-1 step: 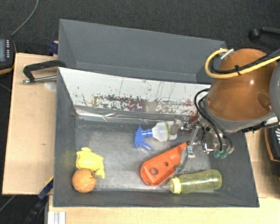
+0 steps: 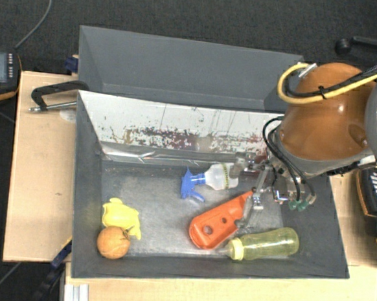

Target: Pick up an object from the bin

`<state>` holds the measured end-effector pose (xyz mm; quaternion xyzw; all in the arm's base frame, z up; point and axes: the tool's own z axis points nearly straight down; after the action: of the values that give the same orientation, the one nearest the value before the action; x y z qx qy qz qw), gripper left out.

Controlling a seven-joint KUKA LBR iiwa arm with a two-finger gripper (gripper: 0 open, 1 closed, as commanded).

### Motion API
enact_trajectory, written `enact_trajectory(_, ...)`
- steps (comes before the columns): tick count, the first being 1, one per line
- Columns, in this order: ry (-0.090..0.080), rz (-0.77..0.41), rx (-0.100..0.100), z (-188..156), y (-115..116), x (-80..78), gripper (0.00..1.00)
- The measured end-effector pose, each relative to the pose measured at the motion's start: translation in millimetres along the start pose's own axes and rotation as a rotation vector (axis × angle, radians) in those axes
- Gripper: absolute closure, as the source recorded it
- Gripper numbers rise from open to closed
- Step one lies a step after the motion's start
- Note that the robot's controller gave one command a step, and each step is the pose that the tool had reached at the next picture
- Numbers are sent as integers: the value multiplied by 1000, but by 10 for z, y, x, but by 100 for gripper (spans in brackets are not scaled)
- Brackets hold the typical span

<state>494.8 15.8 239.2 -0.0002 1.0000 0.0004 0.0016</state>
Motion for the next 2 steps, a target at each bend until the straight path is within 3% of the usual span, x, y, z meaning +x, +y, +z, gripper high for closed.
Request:
enact_trajectory(1, 4, -15, -1, 526, -45, -31, 0)
enact_trajectory(2, 9, 19, -1, 751, 6, -45, 0)
